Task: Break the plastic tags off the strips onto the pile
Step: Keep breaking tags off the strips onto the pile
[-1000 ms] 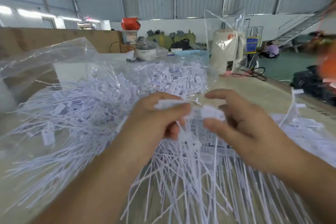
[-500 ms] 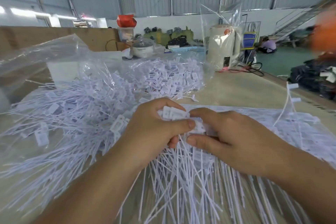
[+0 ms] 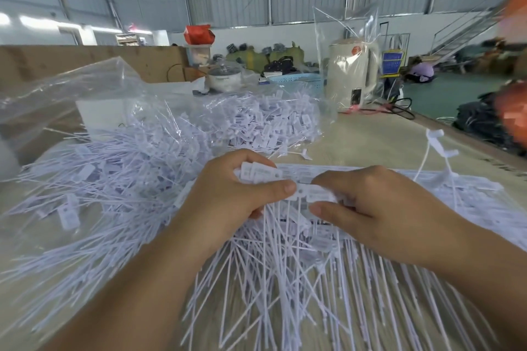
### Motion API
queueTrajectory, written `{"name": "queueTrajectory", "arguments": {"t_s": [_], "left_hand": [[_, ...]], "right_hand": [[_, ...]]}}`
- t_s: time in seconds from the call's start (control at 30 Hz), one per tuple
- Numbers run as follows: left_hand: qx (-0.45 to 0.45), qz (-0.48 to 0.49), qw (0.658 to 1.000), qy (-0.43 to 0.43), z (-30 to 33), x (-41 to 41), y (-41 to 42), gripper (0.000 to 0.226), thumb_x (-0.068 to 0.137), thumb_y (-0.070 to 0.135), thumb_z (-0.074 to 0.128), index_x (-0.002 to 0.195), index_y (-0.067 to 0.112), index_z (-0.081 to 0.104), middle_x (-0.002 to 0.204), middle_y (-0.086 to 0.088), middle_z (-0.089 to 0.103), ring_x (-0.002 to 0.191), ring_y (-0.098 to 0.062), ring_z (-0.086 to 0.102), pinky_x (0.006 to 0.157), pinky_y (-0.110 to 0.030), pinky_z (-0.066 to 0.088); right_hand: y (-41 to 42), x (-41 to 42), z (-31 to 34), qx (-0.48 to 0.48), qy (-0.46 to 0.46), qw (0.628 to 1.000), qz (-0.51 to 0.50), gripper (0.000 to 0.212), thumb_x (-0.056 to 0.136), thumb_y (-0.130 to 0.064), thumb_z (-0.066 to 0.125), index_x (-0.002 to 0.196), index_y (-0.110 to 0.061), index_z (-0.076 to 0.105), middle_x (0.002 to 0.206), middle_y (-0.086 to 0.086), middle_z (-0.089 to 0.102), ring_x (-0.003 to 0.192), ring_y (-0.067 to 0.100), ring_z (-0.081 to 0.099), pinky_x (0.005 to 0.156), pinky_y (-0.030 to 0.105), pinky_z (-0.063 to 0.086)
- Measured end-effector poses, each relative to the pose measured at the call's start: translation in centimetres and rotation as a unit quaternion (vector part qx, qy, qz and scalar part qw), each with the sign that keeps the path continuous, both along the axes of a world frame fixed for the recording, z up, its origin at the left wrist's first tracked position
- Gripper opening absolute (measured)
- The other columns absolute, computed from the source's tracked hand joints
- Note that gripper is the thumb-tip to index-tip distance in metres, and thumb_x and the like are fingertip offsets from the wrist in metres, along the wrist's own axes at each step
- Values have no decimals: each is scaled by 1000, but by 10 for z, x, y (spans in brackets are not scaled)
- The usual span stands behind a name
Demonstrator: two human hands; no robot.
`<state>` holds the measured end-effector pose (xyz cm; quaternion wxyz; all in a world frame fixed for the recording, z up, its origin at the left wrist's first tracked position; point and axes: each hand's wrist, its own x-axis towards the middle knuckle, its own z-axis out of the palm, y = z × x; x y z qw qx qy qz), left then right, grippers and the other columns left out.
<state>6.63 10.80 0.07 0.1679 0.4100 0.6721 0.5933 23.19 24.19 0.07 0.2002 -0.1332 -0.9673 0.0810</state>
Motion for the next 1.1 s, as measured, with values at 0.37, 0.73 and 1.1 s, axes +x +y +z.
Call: {"name": "queueTrajectory", "arguments": {"t_s": [0.37, 0.73, 1.1], "left_hand": [[54, -25, 996, -70, 4, 3, -1, 27, 49, 22, 85, 73, 17, 72, 77, -9, 75, 71, -31, 73, 65, -44, 60], [133, -37, 970, -198, 5, 17, 2, 16, 50, 17, 80, 65, 22, 74, 69, -5, 71, 55, -15, 64, 54, -28, 56], [104, -65, 965, -233, 0, 18, 3, 28, 49, 22, 83, 75, 17, 75, 73, -9, 71, 55, -17, 64, 53, -29, 55]], "right_hand": [[-4, -4, -7, -46, 103, 994, 13, 34, 87, -54, 51, 63, -35, 37, 52, -10, 47, 48, 13, 44, 46, 32, 31], [-27, -12, -13, -93, 276, 957, -11, 38, 93, -44, 49, 61, -25, 40, 50, -9, 46, 44, 13, 43, 41, 22, 27], [-16, -5, -5, -80, 278, 956, 41, 30, 92, -48, 49, 88, -20, 59, 52, -7, 48, 44, 6, 46, 43, 14, 29]]}}
